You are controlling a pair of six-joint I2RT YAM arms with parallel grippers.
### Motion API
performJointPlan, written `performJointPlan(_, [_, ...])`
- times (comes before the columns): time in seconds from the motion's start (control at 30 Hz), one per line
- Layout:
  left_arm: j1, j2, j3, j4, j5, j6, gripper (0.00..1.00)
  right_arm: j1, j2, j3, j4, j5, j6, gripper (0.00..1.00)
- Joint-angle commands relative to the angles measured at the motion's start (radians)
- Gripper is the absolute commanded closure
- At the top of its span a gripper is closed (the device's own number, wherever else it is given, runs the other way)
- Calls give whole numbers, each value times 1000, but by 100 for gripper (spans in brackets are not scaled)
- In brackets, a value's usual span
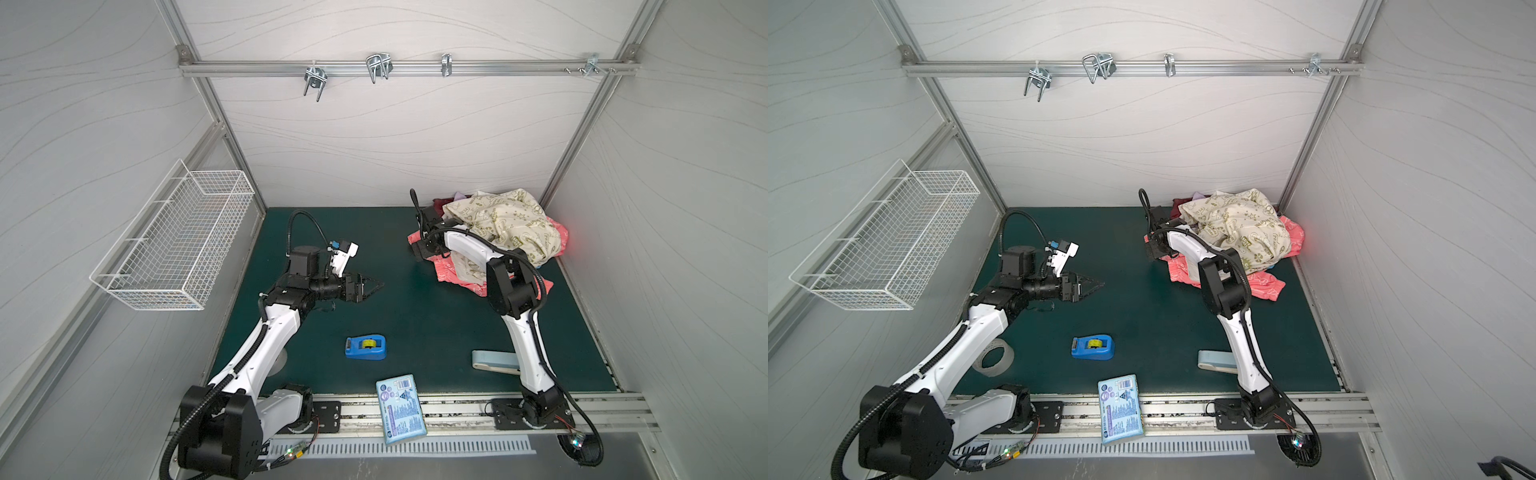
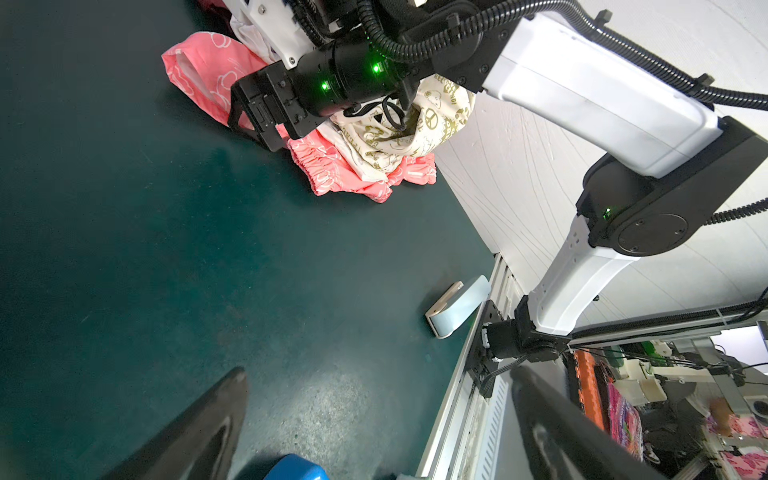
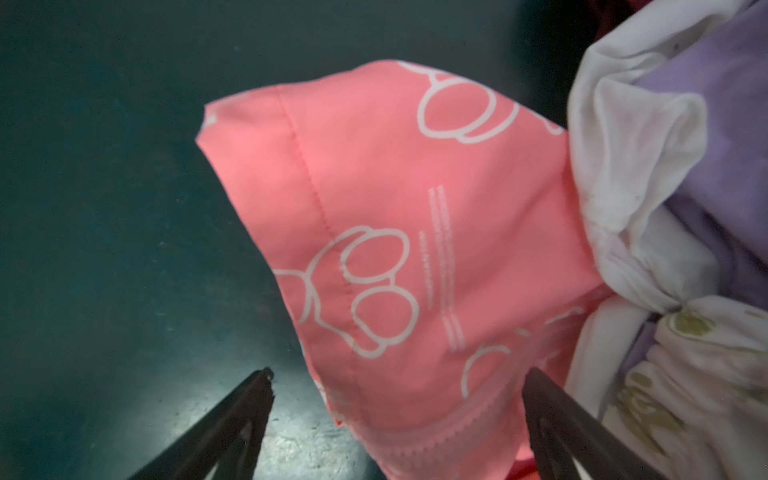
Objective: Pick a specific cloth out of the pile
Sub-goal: 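Grasp the pink bear-print garment with the right gripper at the pile's far side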
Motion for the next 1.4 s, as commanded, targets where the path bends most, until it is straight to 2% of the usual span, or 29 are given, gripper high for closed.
performJointPlan(0.0, [-5,-11,29,2,9,21,1,-15,35,12,-40,-6,2,5])
performJointPlan(0.23, [-6,-13,27,3,9,24,1,-33,55,3,-39,-15,-6,1])
performJointPlan(0.33, [-6,-13,26,2,9,23,1,-48,61,3,-46,-46,1,6])
performJointPlan(0.57, [-9,-22,24,3,7,24,1,-59,41,-16,-44,-70,11,49])
performJointPlan(0.67, [-11,-27,24,3,5,25,1,-59,26,-22,-47,-70,11,70])
performJointPlan(0.77, [-13,-34,24,3,4,25,1,-57,-13,-38,-56,-49,17,96])
performJointPlan(0.8, [-14,-36,24,2,4,27,1,-57,-36,-50,-53,-41,16,100])
performJointPlan(1.1, [-37,-86,6,16,-12,28,1,-40,-291,-123,-45,50,11,100])
performJointPlan(1.37, [-58,-108,4,16,-25,37,1,-28,-410,-73,-82,133,-49,100])
